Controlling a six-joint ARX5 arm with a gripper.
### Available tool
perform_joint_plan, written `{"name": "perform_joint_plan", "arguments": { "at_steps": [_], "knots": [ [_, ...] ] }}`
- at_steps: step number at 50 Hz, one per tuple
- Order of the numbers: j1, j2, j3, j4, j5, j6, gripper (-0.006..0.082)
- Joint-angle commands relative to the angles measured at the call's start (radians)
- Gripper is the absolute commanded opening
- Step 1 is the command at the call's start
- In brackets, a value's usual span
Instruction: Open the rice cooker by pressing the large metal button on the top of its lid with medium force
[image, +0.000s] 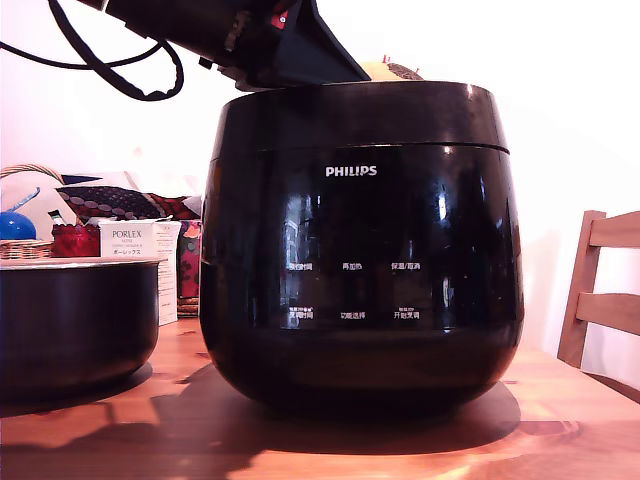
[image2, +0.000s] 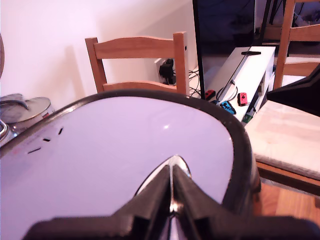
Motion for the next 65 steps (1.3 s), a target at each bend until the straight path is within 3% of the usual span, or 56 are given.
{"name": "perform_joint_plan", "arguments": {
  "at_steps": [1, 38, 65],
  "knots": [
    [0.004, 0.046, -0.06, -0.082, -0.017, 0.004, -0.0021],
    [0.005, 0.12, -0.06, -0.167, -0.031, 0.008, -0.0021],
    [0.005, 0.126, -0.06, -0.261, -0.033, 0.083, -0.0021]
  ]
}}
